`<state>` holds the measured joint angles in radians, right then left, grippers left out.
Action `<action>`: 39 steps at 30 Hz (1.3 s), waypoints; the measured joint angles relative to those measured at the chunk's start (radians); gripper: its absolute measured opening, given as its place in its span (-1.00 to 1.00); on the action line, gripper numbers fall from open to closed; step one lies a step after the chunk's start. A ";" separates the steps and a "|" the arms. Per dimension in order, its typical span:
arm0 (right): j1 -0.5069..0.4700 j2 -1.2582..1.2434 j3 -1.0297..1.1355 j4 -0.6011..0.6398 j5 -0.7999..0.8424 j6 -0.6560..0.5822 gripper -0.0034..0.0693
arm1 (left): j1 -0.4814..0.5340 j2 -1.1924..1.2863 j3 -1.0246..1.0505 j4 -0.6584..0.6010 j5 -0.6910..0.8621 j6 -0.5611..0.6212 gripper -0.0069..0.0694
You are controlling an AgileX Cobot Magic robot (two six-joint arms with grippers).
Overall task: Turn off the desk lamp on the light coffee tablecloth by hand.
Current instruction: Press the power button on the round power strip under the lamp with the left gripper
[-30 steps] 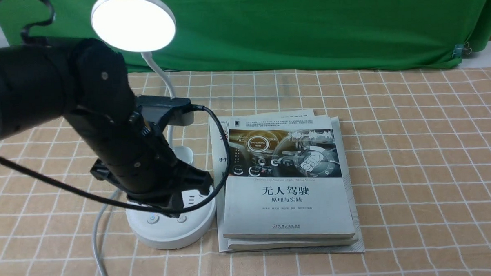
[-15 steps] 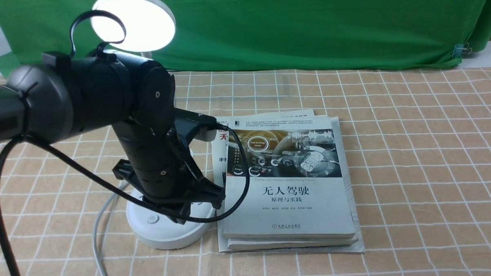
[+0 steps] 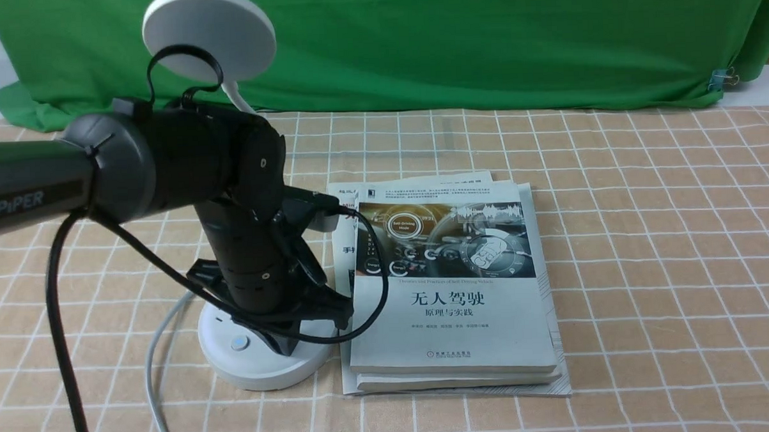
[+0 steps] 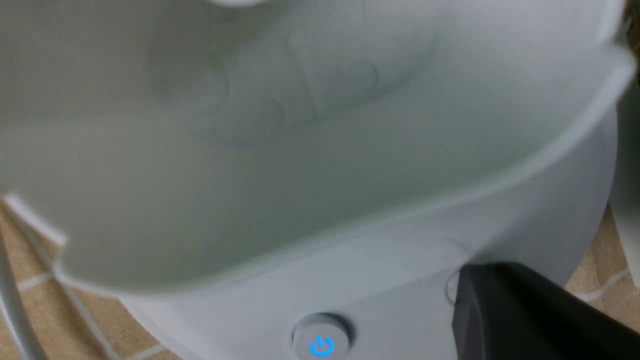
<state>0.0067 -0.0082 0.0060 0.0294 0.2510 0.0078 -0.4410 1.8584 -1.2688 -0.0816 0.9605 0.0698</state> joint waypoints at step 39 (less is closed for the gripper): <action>0.000 0.000 0.000 0.000 0.000 0.000 -0.24 | -0.001 -0.109 0.001 -0.012 -0.003 -0.040 -0.81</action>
<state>0.0067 -0.0082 0.0060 0.0294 0.2510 0.0078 -0.4419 1.7494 -1.2676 -0.0937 0.9580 0.0295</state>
